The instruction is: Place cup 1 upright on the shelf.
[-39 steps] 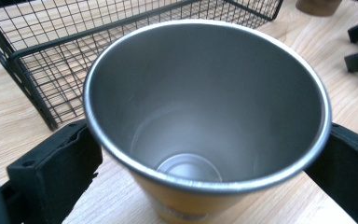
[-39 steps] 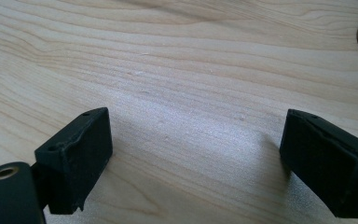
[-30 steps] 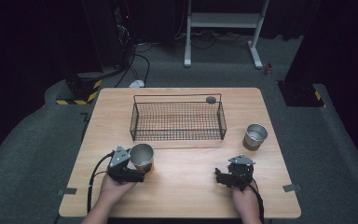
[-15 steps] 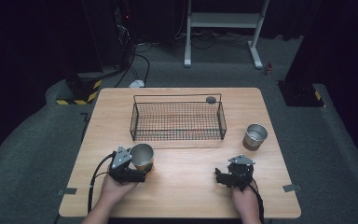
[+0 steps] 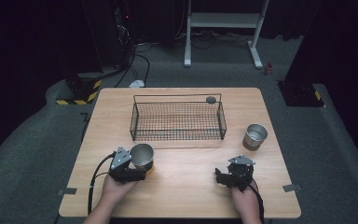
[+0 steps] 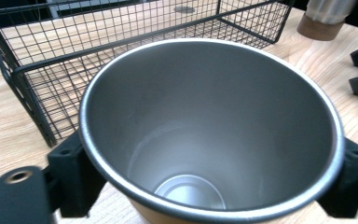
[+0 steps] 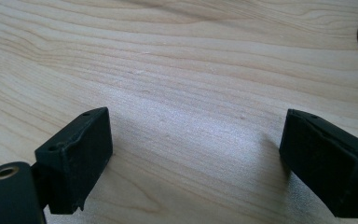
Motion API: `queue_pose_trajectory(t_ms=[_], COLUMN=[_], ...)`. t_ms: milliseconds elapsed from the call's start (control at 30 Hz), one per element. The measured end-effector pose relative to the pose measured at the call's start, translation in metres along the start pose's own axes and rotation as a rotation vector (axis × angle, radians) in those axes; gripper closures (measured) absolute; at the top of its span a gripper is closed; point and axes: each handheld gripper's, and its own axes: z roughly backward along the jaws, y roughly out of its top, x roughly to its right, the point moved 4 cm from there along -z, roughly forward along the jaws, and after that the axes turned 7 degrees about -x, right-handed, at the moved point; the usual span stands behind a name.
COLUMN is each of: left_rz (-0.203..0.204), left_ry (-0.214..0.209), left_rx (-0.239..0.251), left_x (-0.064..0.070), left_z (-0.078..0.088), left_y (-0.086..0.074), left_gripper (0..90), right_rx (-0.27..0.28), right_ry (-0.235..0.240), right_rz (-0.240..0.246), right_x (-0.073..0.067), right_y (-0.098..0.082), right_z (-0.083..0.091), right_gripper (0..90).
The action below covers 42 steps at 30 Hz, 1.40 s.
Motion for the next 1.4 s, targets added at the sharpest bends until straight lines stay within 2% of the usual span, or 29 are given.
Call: queue_pose_trajectory(t_ms=[367, 433, 600, 900, 1167, 1333, 1400], left_rz=[0.001, 0.006, 0.003, 0.016, 0.011, -0.005, -0.006], left_ry=[-0.001, -0.004, 0.000, -0.006, -0.022, -0.003, -0.007], left_rx=[0.007, 0.007, 0.009, 0.034, 0.045, 0.038, 0.042], left_x=[0.001, 0.001, 0.000, -0.001, -0.001, -0.001, -0.001], left_z=[0.001, 0.002, 0.003, 0.009, 0.012, 0.011, 0.011], left_y=[-0.002, -0.002, -0.002, 0.000, -0.001, -0.001, -0.001], left_gripper=[14.4, 14.5, 14.6, 14.6, 14.7, 14.7, 14.7], right_rx=[-0.005, -0.019, -0.010, -0.001, 0.001, 0.000, 0.000], right_ry=[0.001, 0.010, -0.004, -0.005, -0.002, -0.001, -0.001], right_rz=[-0.003, 0.011, -0.006, -0.007, 0.004, 0.003, 0.002], right_x=[0.001, 0.003, 0.012, 0.013, 0.013, 0.013, 0.013], right_y=[-0.002, -0.003, -0.008, -0.009, -0.008, -0.009, -0.009], right_z=[0.002, 0.004, 0.007, 0.007, 0.007, 0.007, 0.007], right_gripper=[9.4, 9.5, 9.7, 9.5, 9.5, 9.5, 9.5])
